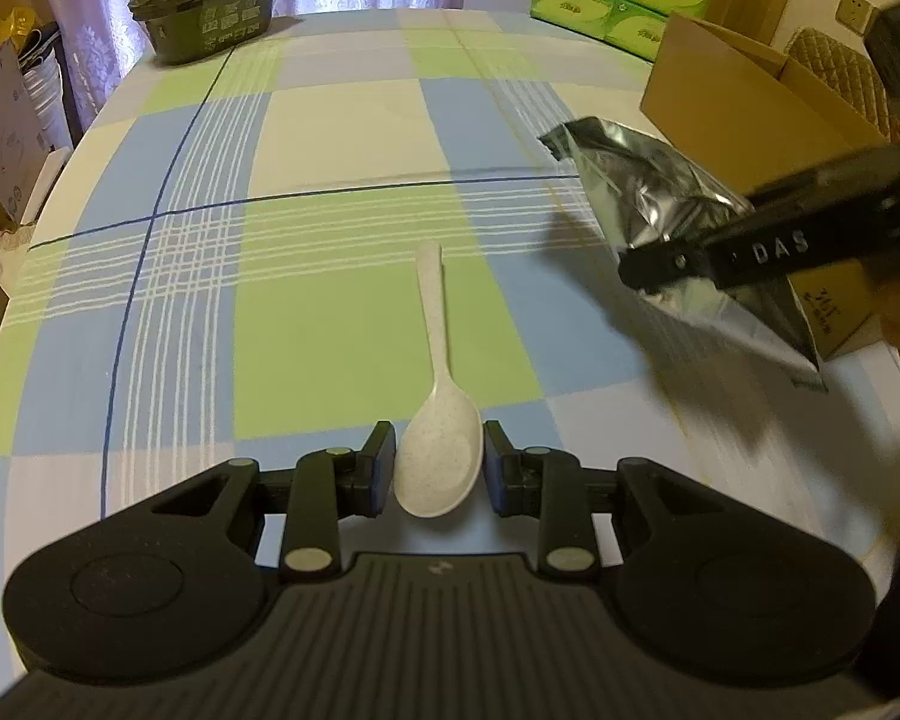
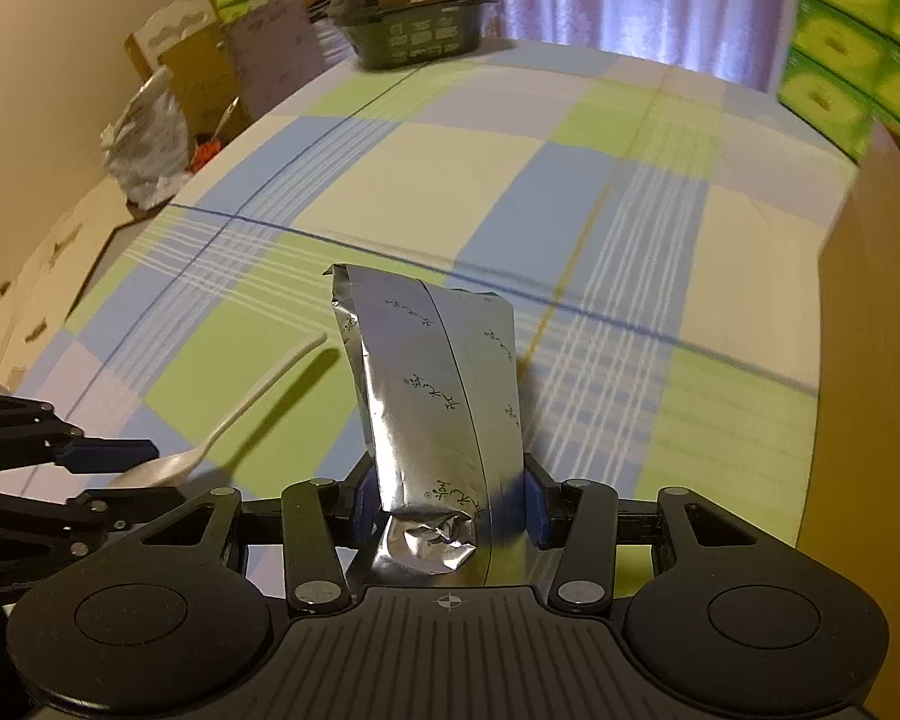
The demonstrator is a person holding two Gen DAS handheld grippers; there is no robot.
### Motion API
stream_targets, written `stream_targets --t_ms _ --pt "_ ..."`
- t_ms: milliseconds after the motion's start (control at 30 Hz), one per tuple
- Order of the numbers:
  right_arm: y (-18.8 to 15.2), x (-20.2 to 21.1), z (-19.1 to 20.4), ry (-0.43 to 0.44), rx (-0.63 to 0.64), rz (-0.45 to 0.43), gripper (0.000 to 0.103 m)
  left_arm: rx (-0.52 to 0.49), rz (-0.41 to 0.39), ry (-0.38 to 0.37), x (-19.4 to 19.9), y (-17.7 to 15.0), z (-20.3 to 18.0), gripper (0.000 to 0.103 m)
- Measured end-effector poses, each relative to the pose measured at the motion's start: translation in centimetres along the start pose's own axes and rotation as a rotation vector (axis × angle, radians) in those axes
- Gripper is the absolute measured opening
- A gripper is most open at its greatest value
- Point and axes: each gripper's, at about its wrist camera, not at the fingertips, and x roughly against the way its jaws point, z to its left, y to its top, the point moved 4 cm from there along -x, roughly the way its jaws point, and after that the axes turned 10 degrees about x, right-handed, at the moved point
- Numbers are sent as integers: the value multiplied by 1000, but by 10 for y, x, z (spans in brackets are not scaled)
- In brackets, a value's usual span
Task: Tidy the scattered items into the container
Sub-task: 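Carry the spoon in the left tool while the right tool carries the foil bag toward the box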
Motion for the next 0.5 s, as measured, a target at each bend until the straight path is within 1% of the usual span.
stream_targets --t_ms 267,500 --pt "-25 20 15 7 -62 -36 49 19 -1 0 16 -14 -8 26" --pt "-40 29 19 -5 -86 -39 49 33 -13 -6 30 -18 -13 26"
